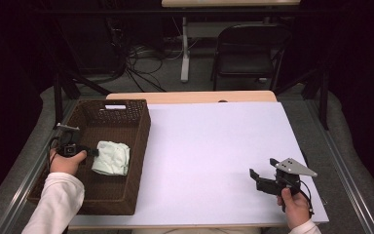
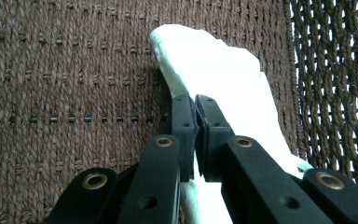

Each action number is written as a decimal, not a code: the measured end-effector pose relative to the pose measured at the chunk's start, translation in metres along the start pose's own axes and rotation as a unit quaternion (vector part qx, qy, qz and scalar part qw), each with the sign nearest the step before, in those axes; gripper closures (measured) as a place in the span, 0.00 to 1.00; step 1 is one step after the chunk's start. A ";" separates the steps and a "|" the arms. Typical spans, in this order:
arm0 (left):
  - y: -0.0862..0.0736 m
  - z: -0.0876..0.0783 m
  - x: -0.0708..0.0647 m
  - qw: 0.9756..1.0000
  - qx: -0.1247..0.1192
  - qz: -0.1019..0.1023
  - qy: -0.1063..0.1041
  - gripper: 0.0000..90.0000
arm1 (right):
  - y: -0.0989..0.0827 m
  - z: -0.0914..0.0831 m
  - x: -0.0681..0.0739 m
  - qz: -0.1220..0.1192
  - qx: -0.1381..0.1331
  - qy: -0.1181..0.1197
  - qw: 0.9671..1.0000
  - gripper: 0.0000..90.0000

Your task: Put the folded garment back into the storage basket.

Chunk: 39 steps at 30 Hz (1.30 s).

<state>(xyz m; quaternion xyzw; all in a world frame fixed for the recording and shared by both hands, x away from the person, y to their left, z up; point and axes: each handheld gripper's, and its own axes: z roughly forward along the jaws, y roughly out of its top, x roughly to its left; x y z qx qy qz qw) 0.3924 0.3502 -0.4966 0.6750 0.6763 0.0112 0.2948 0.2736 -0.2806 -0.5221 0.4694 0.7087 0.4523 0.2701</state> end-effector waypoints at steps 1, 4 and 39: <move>0.000 0.001 0.000 1.000 -0.001 -0.003 -0.001 0.96 | 0.000 0.000 0.000 -0.002 0.000 0.000 1.000 0.16; -0.001 0.000 0.001 1.000 0.000 -0.007 0.000 0.94 | 0.000 0.000 0.000 0.000 0.000 0.000 1.000 0.16; -0.001 -0.008 -0.002 0.994 -0.092 0.014 0.064 0.34 | 0.000 0.000 0.000 -0.003 0.000 0.000 1.000 0.16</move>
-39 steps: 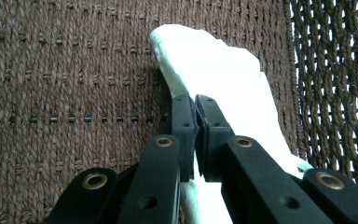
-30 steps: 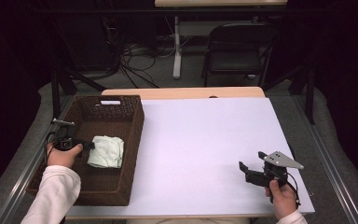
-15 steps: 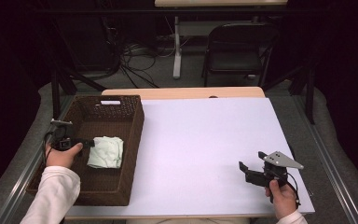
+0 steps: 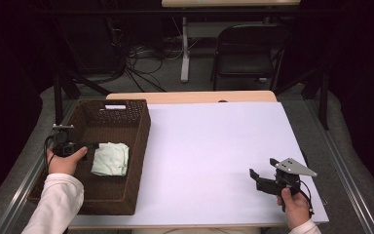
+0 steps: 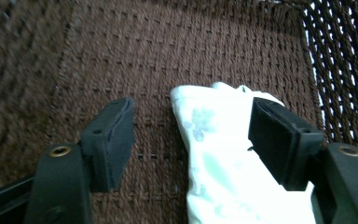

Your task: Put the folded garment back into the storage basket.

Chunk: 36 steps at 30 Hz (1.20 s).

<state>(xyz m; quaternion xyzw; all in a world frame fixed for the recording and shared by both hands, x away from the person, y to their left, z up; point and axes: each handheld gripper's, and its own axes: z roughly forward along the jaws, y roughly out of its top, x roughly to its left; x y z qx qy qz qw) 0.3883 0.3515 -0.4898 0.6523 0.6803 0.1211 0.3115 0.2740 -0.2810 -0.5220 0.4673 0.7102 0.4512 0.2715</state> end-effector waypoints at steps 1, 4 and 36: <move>0.001 -0.001 0.000 1.000 -0.002 0.004 0.004 0.33 | 0.000 0.000 0.000 0.000 -0.002 0.000 1.000 0.16; 0.002 -0.003 -0.002 1.000 -0.007 0.014 0.015 0.32 | 0.000 0.000 0.000 -0.001 -0.001 -0.001 1.000 0.16; 0.019 -0.028 -0.038 0.995 -0.068 0.068 -0.021 0.27 | 0.000 0.001 0.001 -0.001 -0.001 -0.001 1.000 0.16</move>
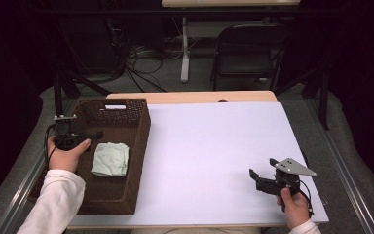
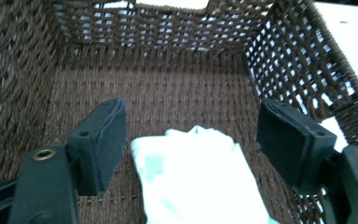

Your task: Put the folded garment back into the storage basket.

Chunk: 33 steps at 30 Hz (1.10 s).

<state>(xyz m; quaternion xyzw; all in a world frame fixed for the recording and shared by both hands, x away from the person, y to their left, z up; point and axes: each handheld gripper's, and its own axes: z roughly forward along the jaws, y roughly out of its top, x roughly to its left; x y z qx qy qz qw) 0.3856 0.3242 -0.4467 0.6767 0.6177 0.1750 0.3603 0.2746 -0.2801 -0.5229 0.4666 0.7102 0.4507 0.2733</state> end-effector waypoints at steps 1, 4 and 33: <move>0.001 -0.001 -0.001 1.000 -0.001 0.000 -0.002 0.26 | 0.000 0.000 0.000 0.000 0.000 0.001 1.000 0.16; 0.003 -0.002 -0.005 1.000 -0.010 -0.002 -0.009 0.19 | 0.000 0.000 0.000 0.001 0.000 0.001 1.000 0.16; 0.011 -0.005 -0.068 0.994 -0.028 0.102 -0.037 0.00 | 0.000 -0.001 0.000 0.000 -0.001 0.002 1.000 0.16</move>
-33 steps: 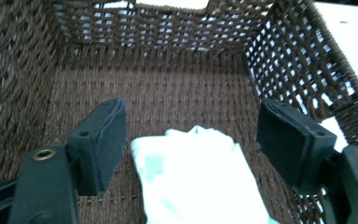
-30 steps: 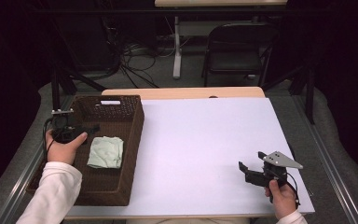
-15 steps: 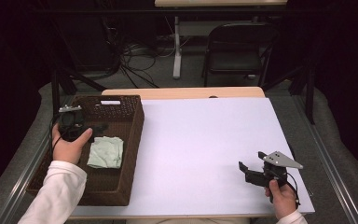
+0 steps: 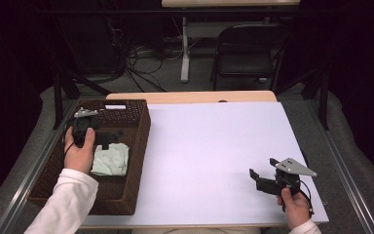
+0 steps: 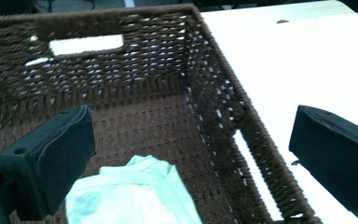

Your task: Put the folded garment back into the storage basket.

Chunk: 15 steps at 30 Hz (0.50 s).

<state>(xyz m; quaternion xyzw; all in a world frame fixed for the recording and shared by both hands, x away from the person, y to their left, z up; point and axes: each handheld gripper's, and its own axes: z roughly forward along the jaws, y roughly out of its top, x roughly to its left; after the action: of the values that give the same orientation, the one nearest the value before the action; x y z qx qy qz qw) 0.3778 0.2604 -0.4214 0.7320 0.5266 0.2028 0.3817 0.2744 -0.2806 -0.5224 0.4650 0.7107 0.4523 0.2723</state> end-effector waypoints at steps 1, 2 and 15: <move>0.001 0.000 -0.003 1.000 0.001 0.006 -0.002 0.00 | 0.000 0.000 0.000 0.000 -0.001 -0.001 1.000 0.16; 0.001 0.000 -0.005 1.000 -0.001 0.013 -0.001 0.00 | 0.000 0.000 0.000 0.000 0.000 0.000 1.000 0.16; 0.002 0.010 -0.043 0.998 -0.008 0.036 -0.052 0.00 | 0.000 -0.001 0.000 0.000 0.000 0.000 1.000 0.16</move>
<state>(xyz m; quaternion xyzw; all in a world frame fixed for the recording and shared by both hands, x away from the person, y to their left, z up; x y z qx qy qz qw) 0.3704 0.2173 -0.4216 0.7568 0.4781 0.1821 0.4067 0.2742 -0.2810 -0.5220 0.4651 0.7108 0.4521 0.2721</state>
